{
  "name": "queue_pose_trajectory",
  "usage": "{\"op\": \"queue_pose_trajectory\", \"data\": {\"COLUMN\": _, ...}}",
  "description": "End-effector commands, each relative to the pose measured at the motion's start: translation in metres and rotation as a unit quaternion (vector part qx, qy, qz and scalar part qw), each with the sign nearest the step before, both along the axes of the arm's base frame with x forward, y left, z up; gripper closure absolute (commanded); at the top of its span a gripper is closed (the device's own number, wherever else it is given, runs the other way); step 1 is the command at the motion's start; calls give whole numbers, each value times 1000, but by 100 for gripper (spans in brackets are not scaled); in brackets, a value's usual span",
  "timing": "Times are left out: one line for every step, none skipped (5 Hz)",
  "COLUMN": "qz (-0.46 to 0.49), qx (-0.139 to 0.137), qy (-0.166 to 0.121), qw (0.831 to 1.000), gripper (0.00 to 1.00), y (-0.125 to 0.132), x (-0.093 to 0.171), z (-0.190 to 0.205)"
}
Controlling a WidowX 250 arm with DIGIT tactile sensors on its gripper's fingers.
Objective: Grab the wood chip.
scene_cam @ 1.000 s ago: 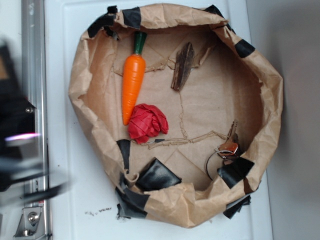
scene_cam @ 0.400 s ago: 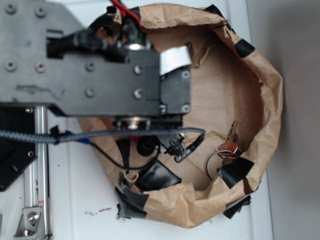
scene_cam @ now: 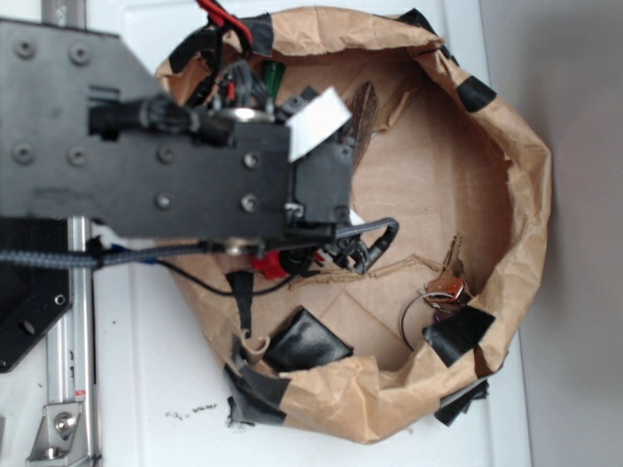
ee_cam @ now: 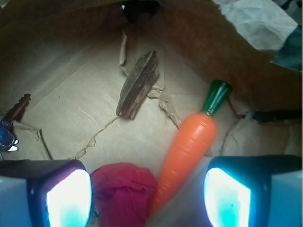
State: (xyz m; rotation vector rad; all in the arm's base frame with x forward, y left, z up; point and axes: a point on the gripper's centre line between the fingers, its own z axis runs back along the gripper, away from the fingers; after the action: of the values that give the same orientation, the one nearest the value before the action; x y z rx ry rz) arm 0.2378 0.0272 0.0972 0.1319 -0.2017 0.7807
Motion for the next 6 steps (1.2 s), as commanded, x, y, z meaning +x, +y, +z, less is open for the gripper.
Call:
{"op": "queue_pose_trajectory", "data": {"qz": 23, "qx": 8, "qy": -33, "qw": 999, "gripper": 0, "y": 35, "x": 3, "z": 7}}
{"op": "queue_pose_trajectory", "data": {"qz": -8, "qx": 5, "qy": -35, "qw": 999, "gripper": 0, "y": 41, "x": 14, "z": -1}}
{"op": "queue_pose_trajectory", "data": {"qz": -16, "qx": 9, "qy": -41, "qw": 999, "gripper": 0, "y": 43, "x": 27, "z": -9}}
{"op": "queue_pose_trajectory", "data": {"qz": -18, "qx": 13, "qy": -27, "qw": 999, "gripper": 0, "y": 47, "x": 34, "z": -24}}
{"op": "queue_pose_trajectory", "data": {"qz": -19, "qx": 8, "qy": -21, "qw": 1000, "gripper": 0, "y": 47, "x": 39, "z": -34}}
{"op": "queue_pose_trajectory", "data": {"qz": -13, "qx": 6, "qy": -6, "qw": 1000, "gripper": 0, "y": 48, "x": 51, "z": -46}}
